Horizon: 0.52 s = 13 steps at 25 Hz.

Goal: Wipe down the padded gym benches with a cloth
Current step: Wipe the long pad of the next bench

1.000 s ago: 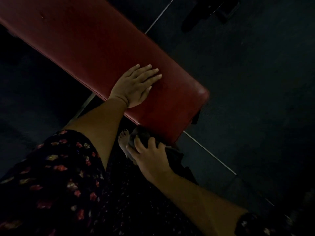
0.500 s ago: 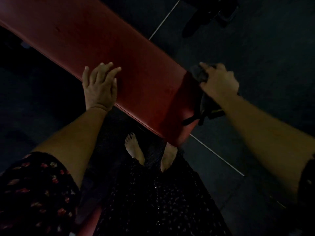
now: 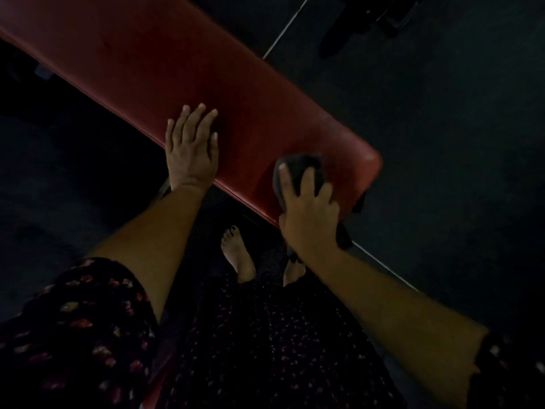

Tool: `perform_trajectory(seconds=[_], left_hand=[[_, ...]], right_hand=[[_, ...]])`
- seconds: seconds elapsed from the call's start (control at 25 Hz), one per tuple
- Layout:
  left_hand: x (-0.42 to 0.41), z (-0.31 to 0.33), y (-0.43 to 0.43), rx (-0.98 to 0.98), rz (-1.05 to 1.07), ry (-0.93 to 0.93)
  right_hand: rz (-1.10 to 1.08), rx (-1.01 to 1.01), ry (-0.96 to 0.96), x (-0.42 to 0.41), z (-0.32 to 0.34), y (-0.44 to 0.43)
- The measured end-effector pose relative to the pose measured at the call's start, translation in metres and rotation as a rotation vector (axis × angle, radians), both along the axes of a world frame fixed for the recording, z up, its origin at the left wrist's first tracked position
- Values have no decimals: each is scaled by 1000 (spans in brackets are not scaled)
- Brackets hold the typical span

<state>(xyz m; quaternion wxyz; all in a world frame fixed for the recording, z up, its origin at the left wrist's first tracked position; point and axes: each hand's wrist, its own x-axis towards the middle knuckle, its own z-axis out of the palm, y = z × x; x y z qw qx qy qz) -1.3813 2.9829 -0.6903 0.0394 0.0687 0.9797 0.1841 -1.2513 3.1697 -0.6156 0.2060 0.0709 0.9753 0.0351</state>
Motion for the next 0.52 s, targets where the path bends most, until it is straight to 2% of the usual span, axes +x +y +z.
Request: perform_trajectory(seconds=[0.12,0.24,0.28,0.4,0.52], left_hand=[[-1,-2,-1,8,-5,22],[0,-3,0,13,-6,18],[0,-3,-1,13,-9,15],[-2,-3,-3,20,-18,9],[-1,-4,-4,30,-38,-4]], right_hand=[[211,-47,-30,45,0,-42],[436,-279,-186,59,-8,-60],[441,-347,-197,54,-8,-58],[272,-456,-80,21,-1,-39],[133,-432,-29,-31,9,6]])
